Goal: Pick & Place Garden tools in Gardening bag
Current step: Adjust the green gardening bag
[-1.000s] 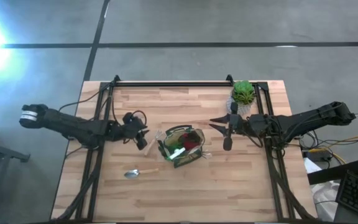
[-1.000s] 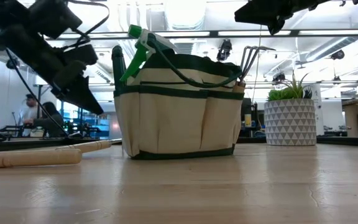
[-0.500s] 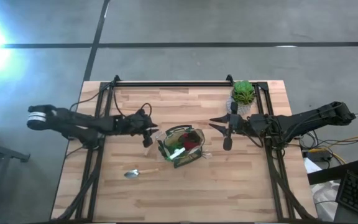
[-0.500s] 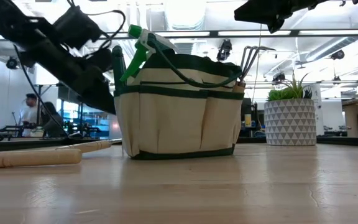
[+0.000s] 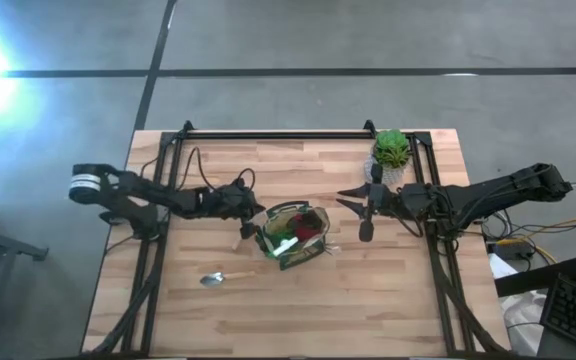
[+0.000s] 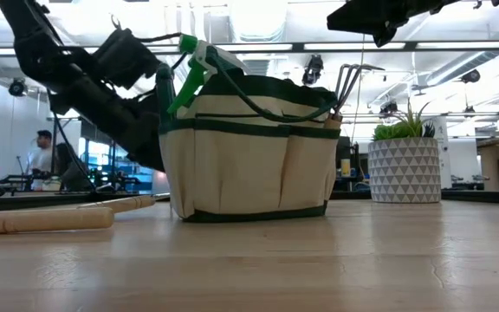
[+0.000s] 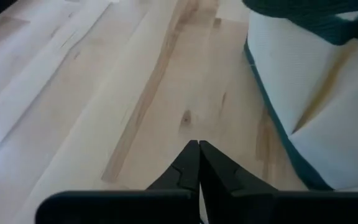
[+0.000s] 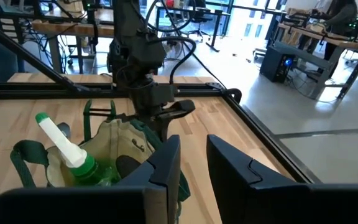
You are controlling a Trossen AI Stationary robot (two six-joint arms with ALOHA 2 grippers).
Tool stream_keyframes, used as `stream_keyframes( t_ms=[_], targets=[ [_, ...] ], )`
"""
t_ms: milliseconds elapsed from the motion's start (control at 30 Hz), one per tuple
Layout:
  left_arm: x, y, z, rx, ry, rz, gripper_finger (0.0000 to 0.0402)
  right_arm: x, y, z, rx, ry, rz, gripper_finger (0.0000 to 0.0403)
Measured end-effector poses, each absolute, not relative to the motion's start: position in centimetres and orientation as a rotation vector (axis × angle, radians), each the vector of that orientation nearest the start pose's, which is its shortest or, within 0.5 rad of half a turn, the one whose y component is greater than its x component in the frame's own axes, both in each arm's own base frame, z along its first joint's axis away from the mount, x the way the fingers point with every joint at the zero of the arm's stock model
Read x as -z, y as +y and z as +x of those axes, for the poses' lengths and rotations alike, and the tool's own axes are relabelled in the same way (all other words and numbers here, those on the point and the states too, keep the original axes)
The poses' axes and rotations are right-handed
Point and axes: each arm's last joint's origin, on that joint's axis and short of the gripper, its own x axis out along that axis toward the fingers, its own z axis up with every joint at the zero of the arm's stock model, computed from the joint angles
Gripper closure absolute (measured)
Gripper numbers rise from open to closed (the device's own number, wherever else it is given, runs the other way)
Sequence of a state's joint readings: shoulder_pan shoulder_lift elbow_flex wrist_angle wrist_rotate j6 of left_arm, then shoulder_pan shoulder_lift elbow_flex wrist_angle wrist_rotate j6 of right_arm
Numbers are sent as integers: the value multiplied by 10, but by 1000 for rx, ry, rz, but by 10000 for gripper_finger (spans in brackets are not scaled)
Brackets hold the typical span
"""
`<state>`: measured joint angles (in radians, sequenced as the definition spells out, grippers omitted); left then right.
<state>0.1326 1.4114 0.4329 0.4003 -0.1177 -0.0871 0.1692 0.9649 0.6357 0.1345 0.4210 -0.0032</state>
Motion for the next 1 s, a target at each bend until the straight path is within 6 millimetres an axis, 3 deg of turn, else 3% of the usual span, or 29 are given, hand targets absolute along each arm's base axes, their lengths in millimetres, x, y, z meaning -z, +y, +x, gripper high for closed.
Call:
stream_keyframes(
  t_ms=[333,567,767,1000],
  targets=[
    [-139,36,253,-209,589,-122,399,-276,25,212,220,219,-43,333],
    [-137,36,253,-202,602,-125,399,-267,40,209,-228,348,154,334],
    [-136,37,252,-206,609,-129,399,-252,62,210,-367,477,257,341],
    [-135,37,251,-212,621,-140,399,-212,93,216,-259,723,301,358]
  ],
)
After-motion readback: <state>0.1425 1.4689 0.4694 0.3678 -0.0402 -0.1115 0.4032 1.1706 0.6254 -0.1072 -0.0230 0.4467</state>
